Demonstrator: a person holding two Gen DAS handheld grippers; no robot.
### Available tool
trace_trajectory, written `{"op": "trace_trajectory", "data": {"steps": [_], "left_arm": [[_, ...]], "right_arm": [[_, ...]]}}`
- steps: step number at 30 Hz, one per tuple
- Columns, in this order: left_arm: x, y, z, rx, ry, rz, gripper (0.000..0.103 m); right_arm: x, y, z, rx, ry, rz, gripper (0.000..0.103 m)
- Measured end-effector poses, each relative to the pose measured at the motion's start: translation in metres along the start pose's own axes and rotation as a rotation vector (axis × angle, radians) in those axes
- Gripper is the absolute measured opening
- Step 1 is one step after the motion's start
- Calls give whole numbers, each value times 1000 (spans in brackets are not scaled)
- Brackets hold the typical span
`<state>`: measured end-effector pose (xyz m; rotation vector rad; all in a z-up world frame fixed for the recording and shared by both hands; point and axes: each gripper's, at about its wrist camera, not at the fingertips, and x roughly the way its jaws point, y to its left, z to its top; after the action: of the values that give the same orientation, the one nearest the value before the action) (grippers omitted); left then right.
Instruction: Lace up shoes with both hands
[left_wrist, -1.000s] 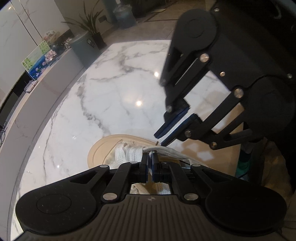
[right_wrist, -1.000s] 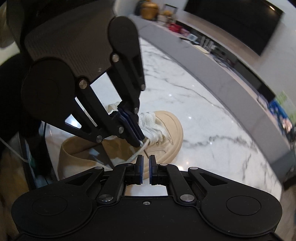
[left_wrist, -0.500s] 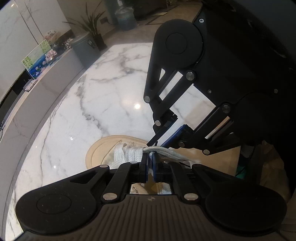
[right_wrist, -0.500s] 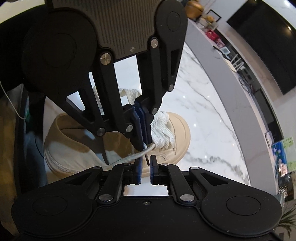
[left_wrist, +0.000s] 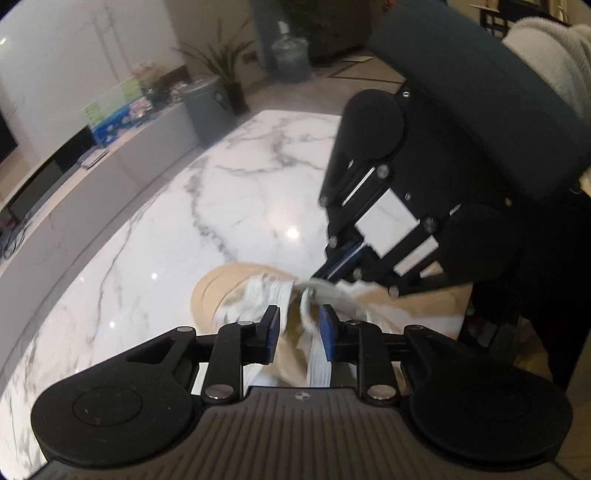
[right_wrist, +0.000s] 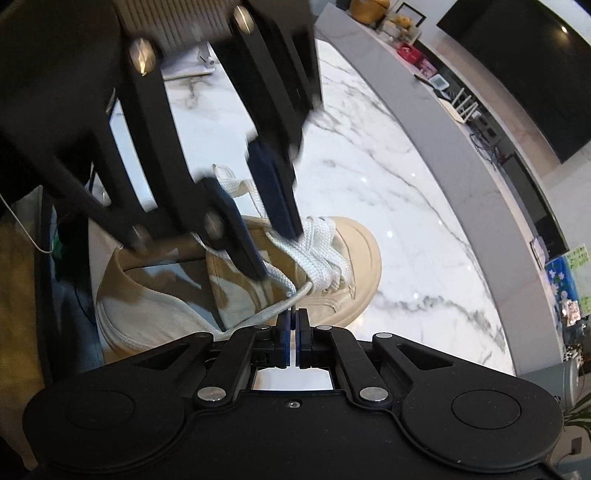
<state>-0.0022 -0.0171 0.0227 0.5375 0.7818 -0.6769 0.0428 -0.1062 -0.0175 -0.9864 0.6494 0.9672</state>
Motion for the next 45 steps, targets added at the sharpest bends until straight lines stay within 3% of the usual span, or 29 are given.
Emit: {"op": "trace_trajectory", "data": {"steps": [8, 16, 28, 30, 32, 42, 45], "left_arm": [[-6, 14, -25, -5, 95, 29, 23], [18, 27, -39, 21, 173, 47, 23], [55, 31, -49, 88, 181, 6, 23], [59, 29, -48, 81, 170, 5, 20], [61, 29, -47, 60, 170, 4, 5], [47, 38, -54, -30, 275, 111, 2], [36, 40, -54, -34, 272, 121, 2]], "right_arm": [[-5, -8, 2, 80, 16, -5, 1], [-12, -5, -5, 94, 48, -31, 1], [-20, -1, -23, 136, 75, -40, 1], [-21, -1, -24, 138, 73, -40, 1], [-22, -1, -24, 143, 71, -40, 1], [-30, -5, -26, 171, 64, -88, 1], [-34, -8, -28, 158, 84, -120, 1]]}}
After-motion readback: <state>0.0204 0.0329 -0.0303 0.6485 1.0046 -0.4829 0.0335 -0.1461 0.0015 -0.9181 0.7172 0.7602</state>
